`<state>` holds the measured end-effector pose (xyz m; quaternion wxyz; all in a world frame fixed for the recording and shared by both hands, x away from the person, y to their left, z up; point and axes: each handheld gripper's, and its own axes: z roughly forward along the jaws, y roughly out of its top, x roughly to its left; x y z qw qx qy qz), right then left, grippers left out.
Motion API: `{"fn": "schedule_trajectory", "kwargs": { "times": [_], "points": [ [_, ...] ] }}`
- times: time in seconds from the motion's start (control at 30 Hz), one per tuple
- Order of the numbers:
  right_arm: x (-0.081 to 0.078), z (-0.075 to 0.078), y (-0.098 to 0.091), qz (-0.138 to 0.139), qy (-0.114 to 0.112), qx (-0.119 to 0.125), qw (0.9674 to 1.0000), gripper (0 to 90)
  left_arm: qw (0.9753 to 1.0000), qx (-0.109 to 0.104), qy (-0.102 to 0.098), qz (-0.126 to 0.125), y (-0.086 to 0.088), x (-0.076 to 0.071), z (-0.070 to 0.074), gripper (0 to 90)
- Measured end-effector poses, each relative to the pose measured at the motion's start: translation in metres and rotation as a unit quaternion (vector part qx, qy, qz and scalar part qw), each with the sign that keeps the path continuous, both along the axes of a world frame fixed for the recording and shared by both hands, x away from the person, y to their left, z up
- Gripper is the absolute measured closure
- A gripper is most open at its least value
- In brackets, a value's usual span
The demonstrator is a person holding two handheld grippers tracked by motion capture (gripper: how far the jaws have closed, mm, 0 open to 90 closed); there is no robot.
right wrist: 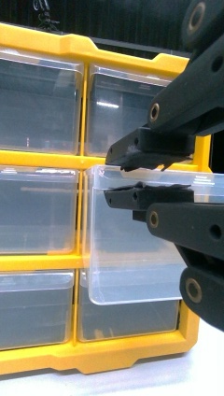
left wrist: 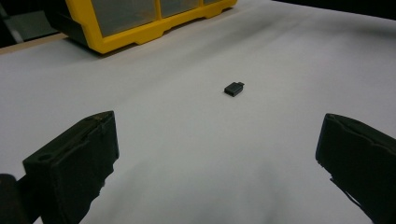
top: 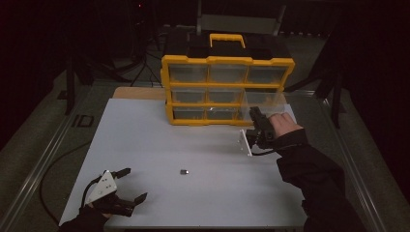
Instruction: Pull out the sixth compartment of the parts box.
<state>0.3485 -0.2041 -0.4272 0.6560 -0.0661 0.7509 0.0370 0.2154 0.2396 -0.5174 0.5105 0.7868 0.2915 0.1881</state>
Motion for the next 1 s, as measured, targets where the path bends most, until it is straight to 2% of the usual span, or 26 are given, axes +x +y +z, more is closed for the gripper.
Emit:
{"fn": "schedule_trajectory", "kwargs": {
  "times": [0.4,0.43,1.0],
  "points": [
    [-0.0007,-0.0052,-0.0025,0.012,-0.006,0.008,0.9999,78.5,1.0000,0.002,0.000,-0.001,0.0000,0.0000,-0.0001,0.0],
    [-0.0005,-0.0048,-0.0027,0.012,-0.006,0.002,0.9999,78.5,1.0000,0.002,0.000,-0.001,0.0000,0.0001,-0.0001,0.0],
    [0.0006,-0.0046,-0.0037,0.012,-0.005,0.003,0.9999,77.9,1.0000,0.005,0.000,0.000,-0.0008,0.0000,-0.0005,0.0]
  ]
}}
